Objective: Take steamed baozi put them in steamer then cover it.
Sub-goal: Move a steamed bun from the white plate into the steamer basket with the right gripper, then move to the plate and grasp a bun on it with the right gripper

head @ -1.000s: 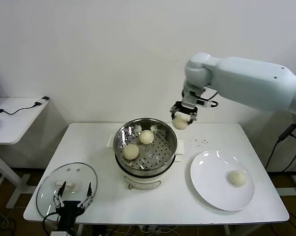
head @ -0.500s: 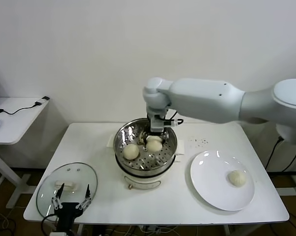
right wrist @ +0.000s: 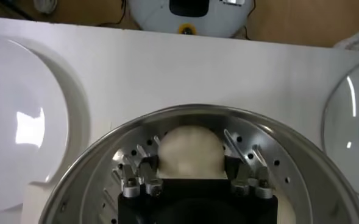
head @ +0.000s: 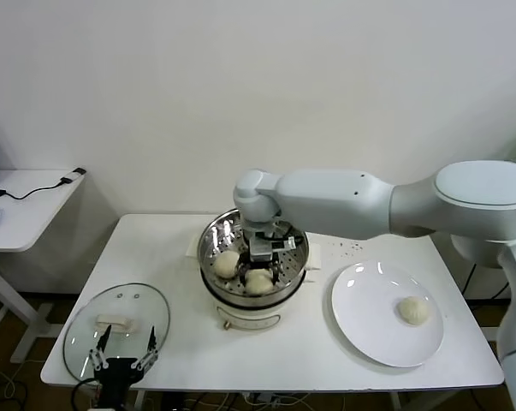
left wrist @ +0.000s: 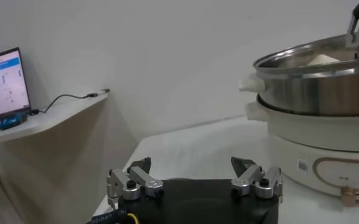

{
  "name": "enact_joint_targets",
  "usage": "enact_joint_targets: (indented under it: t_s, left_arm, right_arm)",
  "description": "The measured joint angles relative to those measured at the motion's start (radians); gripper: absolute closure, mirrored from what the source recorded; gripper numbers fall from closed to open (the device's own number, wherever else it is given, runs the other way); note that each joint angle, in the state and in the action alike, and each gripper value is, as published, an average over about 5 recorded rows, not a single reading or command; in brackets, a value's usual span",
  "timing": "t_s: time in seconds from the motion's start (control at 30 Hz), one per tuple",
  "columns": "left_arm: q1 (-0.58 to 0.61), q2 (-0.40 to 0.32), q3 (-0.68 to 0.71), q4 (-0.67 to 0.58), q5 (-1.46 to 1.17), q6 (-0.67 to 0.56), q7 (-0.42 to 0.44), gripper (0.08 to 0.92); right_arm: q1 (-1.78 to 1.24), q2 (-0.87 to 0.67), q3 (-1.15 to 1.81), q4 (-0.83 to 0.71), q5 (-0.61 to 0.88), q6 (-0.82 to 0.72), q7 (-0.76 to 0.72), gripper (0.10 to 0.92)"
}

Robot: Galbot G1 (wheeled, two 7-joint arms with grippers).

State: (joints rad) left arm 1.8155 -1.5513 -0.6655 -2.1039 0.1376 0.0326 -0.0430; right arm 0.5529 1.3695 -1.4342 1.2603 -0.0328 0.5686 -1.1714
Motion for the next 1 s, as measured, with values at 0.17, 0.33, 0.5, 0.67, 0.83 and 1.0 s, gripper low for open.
enact_joint_targets:
  t_s: [0.17, 0.33, 0.5, 0.67, 0.83, 1.0]
  left_arm:
    - [-0.005, 0.000, 0.001, 0.002, 0.000, 0.001, -0.001, 0.177]
    - [-0.005, 0.001, 0.001, -0.001, 0.001, 0.003, -0.001, 0.177]
    - [-0.006, 0.005, 0.004, -0.007, 0.002, 0.005, -0.002, 0.177]
    - [-0.005, 0.006, 0.008, -0.011, 0.004, 0.005, -0.002, 0.177]
    - [0.000, 0.006, 0.012, -0.017, 0.008, 0.003, -0.002, 0.177]
    - [0.001, 0.005, 0.016, -0.020, 0.009, 0.000, -0.002, 0.177]
  right_arm:
    - [-0.006, 0.004, 0.016, -0.006, -0.020, 0.013, 0.001, 0.207]
    - [0.000, -0.003, 0.044, -0.016, -0.049, 0.039, -0.003, 0.203]
    - [0.025, -0.028, 0.071, -0.015, -0.062, 0.063, -0.009, 0.203]
    - [0.062, -0.080, 0.095, -0.003, -0.048, 0.064, -0.008, 0.203]
    - [0.116, -0.174, 0.078, 0.015, 0.006, 0.011, 0.016, 0.203]
    - [0.183, -0.301, 0.003, 0.046, 0.122, -0.139, 0.065, 0.203]
